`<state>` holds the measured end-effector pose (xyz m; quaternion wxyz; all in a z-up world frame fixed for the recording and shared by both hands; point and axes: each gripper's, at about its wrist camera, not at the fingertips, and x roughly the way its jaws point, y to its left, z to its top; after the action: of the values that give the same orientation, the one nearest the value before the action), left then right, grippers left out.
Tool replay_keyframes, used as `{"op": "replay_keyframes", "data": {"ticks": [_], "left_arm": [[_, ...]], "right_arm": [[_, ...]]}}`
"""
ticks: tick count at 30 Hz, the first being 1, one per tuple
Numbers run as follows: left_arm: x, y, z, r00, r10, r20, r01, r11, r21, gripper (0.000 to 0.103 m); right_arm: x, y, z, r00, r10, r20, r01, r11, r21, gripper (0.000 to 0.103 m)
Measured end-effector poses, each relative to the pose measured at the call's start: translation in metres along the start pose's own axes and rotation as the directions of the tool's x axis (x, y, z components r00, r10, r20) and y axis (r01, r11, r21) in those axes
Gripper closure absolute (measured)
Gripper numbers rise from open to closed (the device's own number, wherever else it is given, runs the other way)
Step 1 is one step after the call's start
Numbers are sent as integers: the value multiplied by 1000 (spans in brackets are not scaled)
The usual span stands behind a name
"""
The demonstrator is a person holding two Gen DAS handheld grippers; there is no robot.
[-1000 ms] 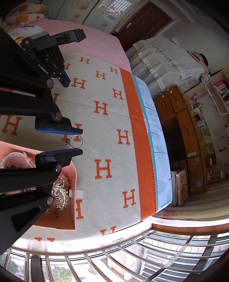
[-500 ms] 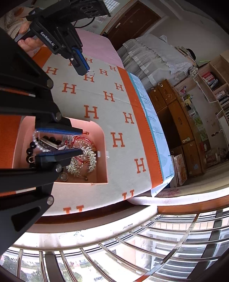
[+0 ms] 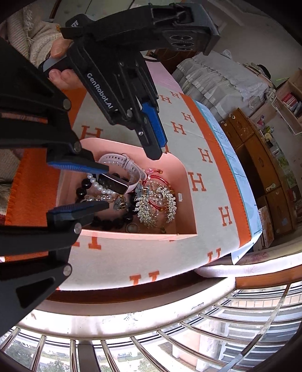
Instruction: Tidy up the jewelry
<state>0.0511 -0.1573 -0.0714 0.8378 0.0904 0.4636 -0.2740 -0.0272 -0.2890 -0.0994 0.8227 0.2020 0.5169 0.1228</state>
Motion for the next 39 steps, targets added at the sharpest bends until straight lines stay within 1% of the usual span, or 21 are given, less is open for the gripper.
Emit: {"op": "replay_keyframes", "data": {"ticks": [1, 2, 3, 5, 6, 9, 14, 19, 21, 22, 23, 24, 26, 29, 33, 34, 37, 39], "left_arm": [[-3, 0, -1, 1000, 11, 13, -11, 1000, -4, 36], [-8, 0, -2, 999, 22, 29, -21, 1000, -7, 32], [-13, 0, -3, 999, 32, 42, -32, 999, -10, 28], [-21, 1, -4, 997, 49, 55, -49, 999, -17, 27], [-25, 3, -5, 997, 55, 58, -54, 998, -25, 25], [-37, 8, -11, 994, 83, 69, -80, 995, -52, 13], [-58, 16, -23, 986, 156, 65, -150, 984, -96, 10], [-85, 31, -36, 972, 225, 67, -210, 961, -180, 9], [-96, 35, -41, 964, 256, 76, -236, 949, -207, 7], [-101, 37, -44, 958, 279, 69, -257, 941, -222, 4], [-105, 38, -46, 954, 293, 62, -272, 933, -235, 2], [-110, 40, -49, 955, 290, 64, -267, 932, -246, 1], [-120, 42, -55, 955, 285, 77, -255, 928, -273, 1], [-130, 44, -62, 947, 314, 72, -279, 911, -304, 1], [-138, 42, -67, 928, 370, 50, -335, 884, -327, 1], [-140, 40, -68, 923, 381, 58, -344, 882, -323, 1], [-147, 33, -71, 909, 409, 86, -366, 878, -309, 1], [-153, 30, -72, 893, 438, 106, -390, 868, -307, 1]], "right_arm": [[-3, -1, 1, 1000, 6, 13, -6, 1000, 7, 68], [-6, -2, 1, 1000, 13, 22, -13, 1000, 11, 68], [-8, -2, 2, 999, 20, 30, -21, 1000, 13, 68], [-12, -1, 3, 999, 28, 45, -28, 1000, 12, 68], [-14, 1, 2, 998, 26, 51, -27, 1000, 7, 68], [-18, 9, 1, 997, 18, 69, -17, 1000, -17, 68], [-26, 21, -2, 994, 11, 110, -6, 999, -49, 68], [-34, 38, -7, 984, -30, 175, 44, 996, -80, 67], [-36, 45, -10, 979, -40, 198, 60, 994, -92, 63], [-37, 48, -12, 977, -43, 209, 64, 993, -98, 61], [-39, 52, -14, 975, -42, 220, 66, 992, -103, 57], [-40, 56, -16, 973, -38, 229, 64, 992, -107, 52], [-44, 61, -19, 970, -23, 243, 51, 993, -111, 50], [-47, 72, -26, 965, -18, 263, 54, 990, -128, 49], [-55, 83, -33, 954, -28, 298, 75, 986, -149, 47], [-58, 85, -35, 950, -31, 311, 81, 985, -149, 46], [-66, 89, -37, 937, -41, 347, 97, 985, -144, 41], [-69, 92, -40, 931, -43, 364, 102, 984, -145, 39]]}}
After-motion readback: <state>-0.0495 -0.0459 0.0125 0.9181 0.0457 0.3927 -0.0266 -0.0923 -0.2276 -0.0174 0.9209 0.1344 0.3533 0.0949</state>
